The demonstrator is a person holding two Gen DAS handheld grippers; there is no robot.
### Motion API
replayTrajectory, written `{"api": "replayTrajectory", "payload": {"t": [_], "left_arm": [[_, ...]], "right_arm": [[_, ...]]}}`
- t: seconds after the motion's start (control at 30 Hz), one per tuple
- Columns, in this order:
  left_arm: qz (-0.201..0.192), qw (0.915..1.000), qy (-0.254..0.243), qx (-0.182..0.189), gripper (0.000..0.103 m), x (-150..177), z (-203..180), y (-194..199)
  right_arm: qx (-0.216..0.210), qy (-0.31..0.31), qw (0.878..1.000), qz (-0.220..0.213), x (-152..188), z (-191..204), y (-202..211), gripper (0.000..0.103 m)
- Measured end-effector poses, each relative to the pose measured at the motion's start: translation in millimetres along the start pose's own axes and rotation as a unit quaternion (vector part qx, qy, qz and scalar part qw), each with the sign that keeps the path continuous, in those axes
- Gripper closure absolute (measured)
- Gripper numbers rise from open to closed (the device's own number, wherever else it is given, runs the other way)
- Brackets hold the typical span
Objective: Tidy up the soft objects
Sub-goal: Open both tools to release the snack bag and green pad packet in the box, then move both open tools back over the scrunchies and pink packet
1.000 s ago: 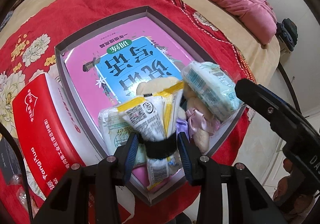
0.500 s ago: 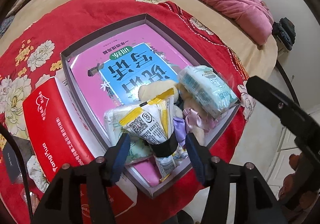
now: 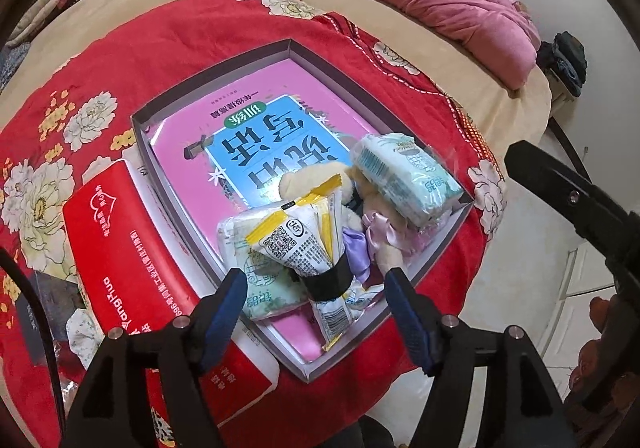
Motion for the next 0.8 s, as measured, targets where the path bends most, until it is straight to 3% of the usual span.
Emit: {"api": "replayTrajectory", "payload": {"t": [0.13, 0.8], "left_arm": [[-0.005, 1.0, -0.001, 0.001, 0.023, 1, 2, 6], [-0.057, 0.9982, 0.016, -0.008, 0.016, 14, 21, 58]], "right_arm": [[0.005, 0.002, 1.0, -0.003, -1, 2, 5, 0.03], [0.034, 0.031, 0.999, -0.009, 2, 22, 22, 0.026]]}}
Point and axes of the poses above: each gripper's, at about its wrist camera, not at the fingertips, and y roughly against the way its jaws point, z to its left, x to its underside, the point moved 4 cm from there along -y, roughly the way its jaws point, and after that the axes turned 13 degrees about -x, right-handed, at the moved point
